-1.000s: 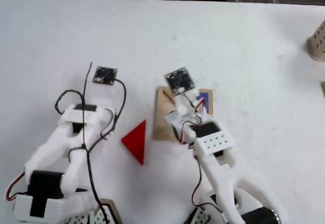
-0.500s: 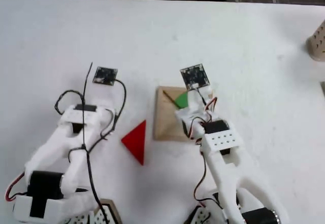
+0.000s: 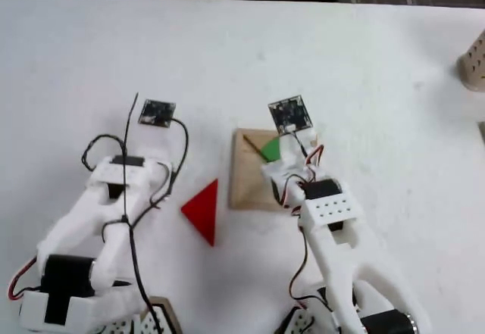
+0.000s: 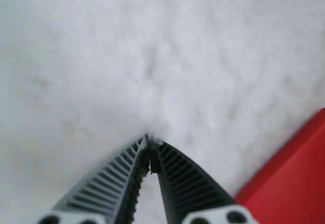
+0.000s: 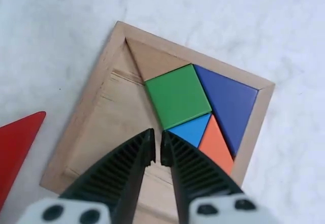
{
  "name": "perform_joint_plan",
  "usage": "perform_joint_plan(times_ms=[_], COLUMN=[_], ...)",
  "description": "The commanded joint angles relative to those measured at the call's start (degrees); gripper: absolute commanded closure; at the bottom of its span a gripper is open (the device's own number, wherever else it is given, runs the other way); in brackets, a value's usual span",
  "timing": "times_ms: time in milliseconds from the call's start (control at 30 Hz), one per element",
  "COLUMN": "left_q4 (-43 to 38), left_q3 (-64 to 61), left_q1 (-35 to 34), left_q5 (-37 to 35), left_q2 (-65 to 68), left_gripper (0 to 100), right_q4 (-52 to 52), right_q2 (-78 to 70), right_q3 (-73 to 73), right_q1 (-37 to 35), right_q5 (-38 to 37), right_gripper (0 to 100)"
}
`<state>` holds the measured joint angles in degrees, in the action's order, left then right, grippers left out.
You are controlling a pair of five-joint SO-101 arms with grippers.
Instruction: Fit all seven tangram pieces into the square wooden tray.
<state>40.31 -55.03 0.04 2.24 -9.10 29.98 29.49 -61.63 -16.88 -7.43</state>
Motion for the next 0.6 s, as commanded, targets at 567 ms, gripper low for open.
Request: perform_joint_plan(times_ms=[567], left_q4=[-0.09], left_q3=[-0.35], left_q1=[1.89], left_q5=[-0.09], left_q2=[-1.19], left_gripper=[98], right_q4=[-0.31], right_q2=[0.13], right_q3=[-0.26], right_q1=[0.48], right_q5=[-0.7], right_gripper=[96.7])
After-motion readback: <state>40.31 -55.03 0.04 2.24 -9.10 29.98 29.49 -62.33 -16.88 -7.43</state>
